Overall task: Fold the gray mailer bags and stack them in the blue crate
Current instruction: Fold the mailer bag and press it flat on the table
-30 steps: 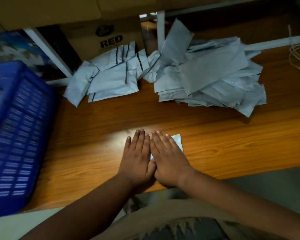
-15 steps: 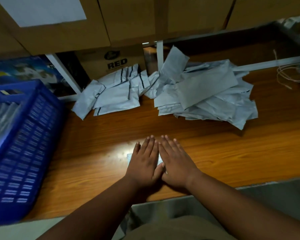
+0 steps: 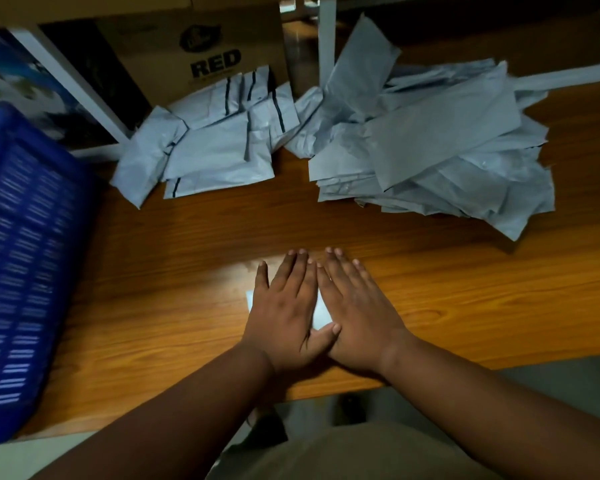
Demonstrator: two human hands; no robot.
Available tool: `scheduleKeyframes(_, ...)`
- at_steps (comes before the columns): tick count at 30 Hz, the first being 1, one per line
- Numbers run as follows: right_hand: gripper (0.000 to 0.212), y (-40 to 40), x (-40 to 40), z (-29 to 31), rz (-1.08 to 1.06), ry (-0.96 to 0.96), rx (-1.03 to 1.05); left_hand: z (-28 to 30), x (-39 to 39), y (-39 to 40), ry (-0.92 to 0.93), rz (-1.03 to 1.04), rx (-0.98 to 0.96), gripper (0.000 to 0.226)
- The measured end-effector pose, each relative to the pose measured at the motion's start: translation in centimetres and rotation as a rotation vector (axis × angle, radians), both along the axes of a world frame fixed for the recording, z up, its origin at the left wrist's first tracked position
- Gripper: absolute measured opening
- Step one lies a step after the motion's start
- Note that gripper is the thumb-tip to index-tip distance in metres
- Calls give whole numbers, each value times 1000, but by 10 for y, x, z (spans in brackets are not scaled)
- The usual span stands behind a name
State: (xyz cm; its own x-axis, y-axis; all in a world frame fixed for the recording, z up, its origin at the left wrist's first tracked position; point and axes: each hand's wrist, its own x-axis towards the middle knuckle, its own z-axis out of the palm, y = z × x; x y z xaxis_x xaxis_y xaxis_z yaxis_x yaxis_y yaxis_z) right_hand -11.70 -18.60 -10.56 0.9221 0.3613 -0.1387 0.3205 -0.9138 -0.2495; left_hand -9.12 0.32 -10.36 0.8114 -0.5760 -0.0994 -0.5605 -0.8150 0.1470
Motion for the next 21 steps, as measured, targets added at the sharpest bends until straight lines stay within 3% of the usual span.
scheduleKeyframes(5, 104, 2, 0, 0, -16, -1, 6, 2, 2, 4, -3, -11, -73, 105)
scheduleKeyframes(9, 104, 0, 0, 7, -16, 41, 25, 1, 1, 7, 7, 62, -163, 88)
scheduleKeyframes(16, 77, -18, 3, 17, 63, 111, 41, 18, -44, 47, -136, 198, -96, 65)
scheduleKeyframes(19, 76, -15, 9, 31, 78, 102, 31, 36, -23, 55, 5, 312, 9, 74)
scheduleKeyframes(21, 65, -10, 16, 46, 119, 66, -9, 45, -5, 58, 143, 356, 65, 80)
